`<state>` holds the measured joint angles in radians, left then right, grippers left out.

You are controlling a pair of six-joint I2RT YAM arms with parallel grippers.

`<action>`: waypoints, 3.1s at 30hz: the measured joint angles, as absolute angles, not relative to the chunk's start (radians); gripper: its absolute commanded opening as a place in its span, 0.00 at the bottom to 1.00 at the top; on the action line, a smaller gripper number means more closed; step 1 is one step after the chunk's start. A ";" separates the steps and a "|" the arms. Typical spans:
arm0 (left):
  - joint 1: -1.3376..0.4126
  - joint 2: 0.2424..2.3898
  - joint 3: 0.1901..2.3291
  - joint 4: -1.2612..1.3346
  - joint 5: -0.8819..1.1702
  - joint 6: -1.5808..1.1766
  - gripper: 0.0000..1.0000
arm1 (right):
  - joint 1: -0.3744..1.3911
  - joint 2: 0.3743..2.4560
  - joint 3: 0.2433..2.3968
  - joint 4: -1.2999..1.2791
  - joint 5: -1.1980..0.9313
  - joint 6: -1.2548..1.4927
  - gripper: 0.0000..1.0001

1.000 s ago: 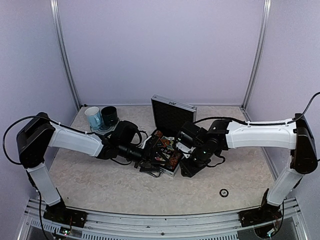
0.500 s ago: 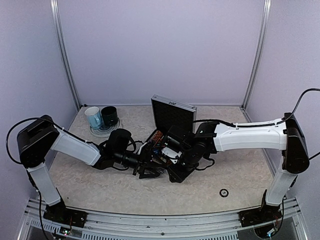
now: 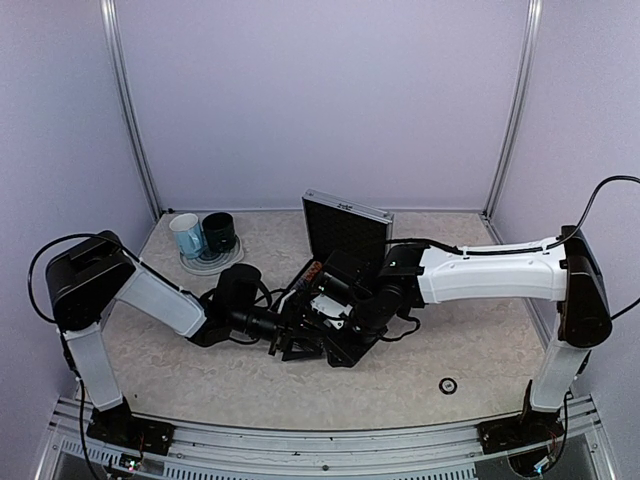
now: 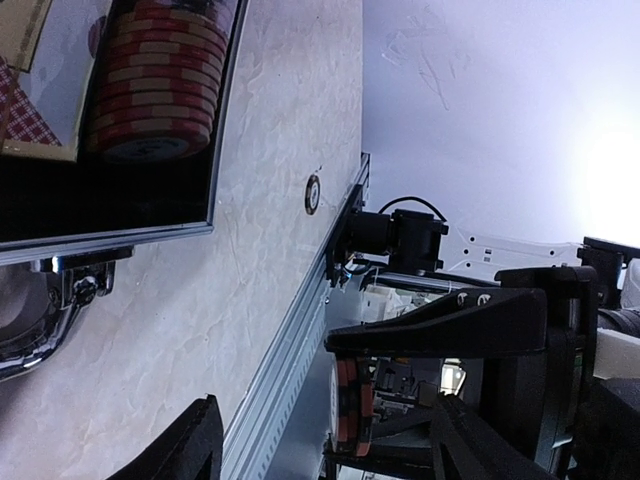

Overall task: Pack up texas hold em set
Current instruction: Pass from the right arm to the left, then place the pile of poker chips in the slot.

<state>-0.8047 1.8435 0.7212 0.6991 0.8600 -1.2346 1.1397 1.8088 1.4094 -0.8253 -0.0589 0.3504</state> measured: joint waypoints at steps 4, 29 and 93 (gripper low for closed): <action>-0.808 1.851 0.718 0.743 0.867 -1.258 0.65 | 1.140 1.808 1.409 -0.818 -0.072 0.345 0.30; -0.869 1.963 0.731 0.902 0.933 -1.361 0.42 | 1.141 1.819 1.415 -0.823 -0.079 0.330 0.30; -0.785 1.884 0.885 0.464 0.856 -1.010 0.00 | 1.106 1.565 1.256 -0.839 -0.031 0.385 0.82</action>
